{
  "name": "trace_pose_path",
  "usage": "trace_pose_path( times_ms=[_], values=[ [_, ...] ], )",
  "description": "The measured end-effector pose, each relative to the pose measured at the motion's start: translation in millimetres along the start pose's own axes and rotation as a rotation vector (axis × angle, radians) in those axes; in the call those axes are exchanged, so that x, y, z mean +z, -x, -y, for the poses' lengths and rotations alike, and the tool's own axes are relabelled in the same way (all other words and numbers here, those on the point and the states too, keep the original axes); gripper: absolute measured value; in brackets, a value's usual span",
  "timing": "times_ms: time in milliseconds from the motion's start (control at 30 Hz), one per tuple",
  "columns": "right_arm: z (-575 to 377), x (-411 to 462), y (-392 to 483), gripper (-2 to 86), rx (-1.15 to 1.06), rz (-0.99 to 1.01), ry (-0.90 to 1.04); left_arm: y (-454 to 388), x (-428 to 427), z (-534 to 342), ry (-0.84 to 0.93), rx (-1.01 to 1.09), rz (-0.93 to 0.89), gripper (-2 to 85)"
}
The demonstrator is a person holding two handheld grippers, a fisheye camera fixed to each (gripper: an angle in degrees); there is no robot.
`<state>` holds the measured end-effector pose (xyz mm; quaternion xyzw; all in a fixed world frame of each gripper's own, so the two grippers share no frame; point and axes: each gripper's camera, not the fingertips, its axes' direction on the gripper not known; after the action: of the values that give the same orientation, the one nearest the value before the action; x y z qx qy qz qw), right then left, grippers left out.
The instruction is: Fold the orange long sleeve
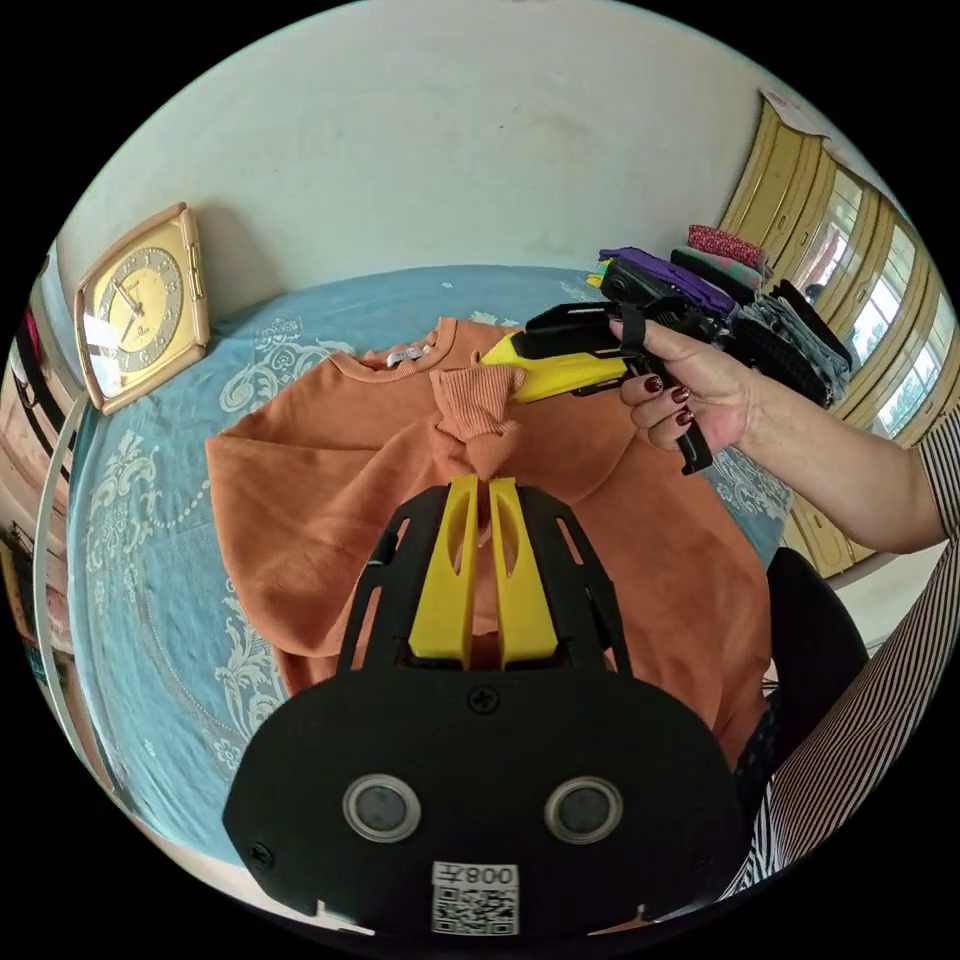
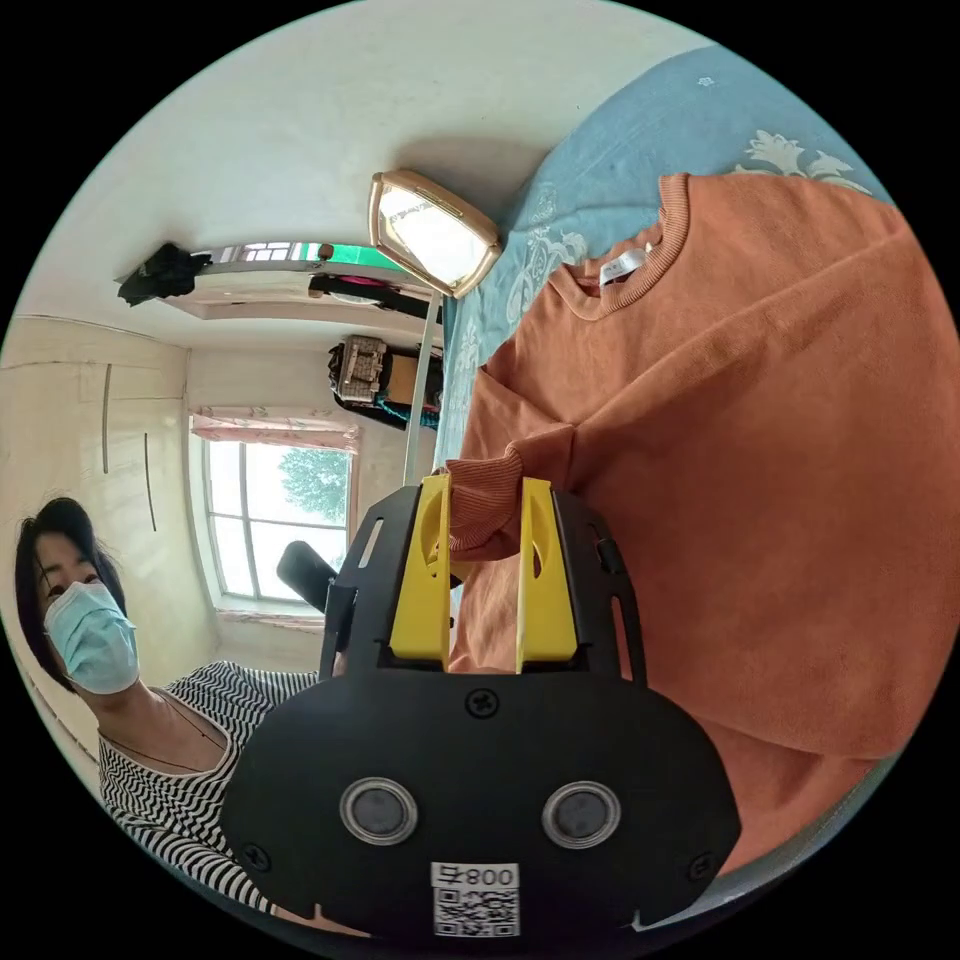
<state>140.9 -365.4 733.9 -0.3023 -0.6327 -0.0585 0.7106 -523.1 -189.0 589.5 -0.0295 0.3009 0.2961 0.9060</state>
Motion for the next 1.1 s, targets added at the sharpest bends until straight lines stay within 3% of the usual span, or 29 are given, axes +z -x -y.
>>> trace_pose_path(
  times_ms=[133,233,367,467,600,700,833,900,967,1100],
  values=[
    [11,-16,42,6.5,-0.197,0.072,-0.024,-24,-20,19,-0.155,0.033,0.028,2.2],
    [9,-31,62,5.7,-0.304,0.031,-0.021,-35,1,32,-0.126,0.033,-0.023,2.8],
    [-2,-37,-3,4.9,-0.127,-0.193,0.018,-33,68,31,0.086,-0.053,-0.159,4.0],
    [-18,-40,-59,3.7,0.066,-0.163,0.020,-31,66,22,0.067,-0.101,-0.210,3.8],
    [-35,-56,-46,1.3,0.040,-0.159,-0.089,-14,44,14,0.010,-0.161,-0.178,2.9],
    [-40,-53,-5,0.5,-0.073,-0.182,-0.142,17,36,8,-0.007,-0.261,-0.046,2.0],
    [-39,8,43,0.2,-0.240,-0.293,0.015,56,63,5,0.097,-0.378,0.138,0.8],
    [-39,59,44,0.1,-0.271,-0.454,0.160,66,83,3,0.166,-0.383,0.144,0.5],
    [-45,90,33,0.1,-0.250,-0.566,0.263,71,87,3,0.147,-0.439,0.110,0.4],
    [-60,98,43,0.1,-0.242,-0.564,0.252,55,73,9,0.074,-0.424,0.140,0.3]
  ],
)
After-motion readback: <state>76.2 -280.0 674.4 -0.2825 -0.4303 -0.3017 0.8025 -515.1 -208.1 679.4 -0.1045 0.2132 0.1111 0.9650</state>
